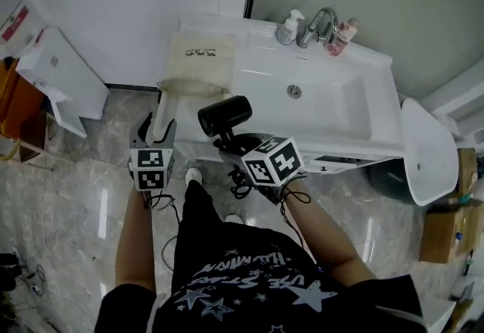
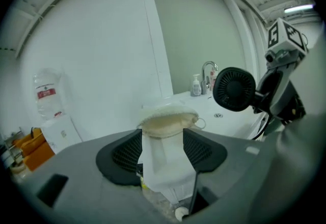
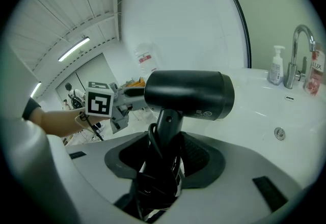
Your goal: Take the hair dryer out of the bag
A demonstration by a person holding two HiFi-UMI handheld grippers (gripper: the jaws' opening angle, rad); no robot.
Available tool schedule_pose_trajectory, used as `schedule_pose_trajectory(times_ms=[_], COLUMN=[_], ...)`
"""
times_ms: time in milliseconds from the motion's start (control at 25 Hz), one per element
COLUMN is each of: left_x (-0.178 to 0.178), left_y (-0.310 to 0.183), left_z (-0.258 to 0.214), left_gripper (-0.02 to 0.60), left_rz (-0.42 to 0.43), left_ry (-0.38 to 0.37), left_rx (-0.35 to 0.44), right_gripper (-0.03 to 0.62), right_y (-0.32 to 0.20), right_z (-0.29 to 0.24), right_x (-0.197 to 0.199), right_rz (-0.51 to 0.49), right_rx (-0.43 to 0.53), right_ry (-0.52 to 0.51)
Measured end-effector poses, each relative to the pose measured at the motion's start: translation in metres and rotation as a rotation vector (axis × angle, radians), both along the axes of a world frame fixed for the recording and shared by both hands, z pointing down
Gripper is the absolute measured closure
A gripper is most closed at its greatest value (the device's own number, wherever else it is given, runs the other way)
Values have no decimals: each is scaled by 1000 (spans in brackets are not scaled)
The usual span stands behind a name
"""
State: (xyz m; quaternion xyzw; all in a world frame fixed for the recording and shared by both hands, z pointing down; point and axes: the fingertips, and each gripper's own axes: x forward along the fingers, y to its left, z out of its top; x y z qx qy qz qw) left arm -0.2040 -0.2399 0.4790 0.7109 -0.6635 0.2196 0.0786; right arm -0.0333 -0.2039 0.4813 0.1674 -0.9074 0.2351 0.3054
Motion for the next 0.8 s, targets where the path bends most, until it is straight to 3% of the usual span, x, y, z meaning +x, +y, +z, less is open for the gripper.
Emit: schedule_pose_trajectory(times_ms=[200,320,640,800], left_x=[28,41,72,78], left_y=[70,108,147,164], left_z=[-13,-9,3,6], left_gripper=[330,359,376,469], left_rz=[-103,-135,-116,-117], left_ry=[136,190,241,211], left_rx=[77,78,47,46], right_gripper=[404,404,404,404], right_y=[25,38,49,57], right_z=[-5,-2,0,1], right_x=[25,34,46,49], right_rz=[29,41,80,125], right_rx=[-11,-20,-9,22], right_ry=[-42,-73,-109,-130])
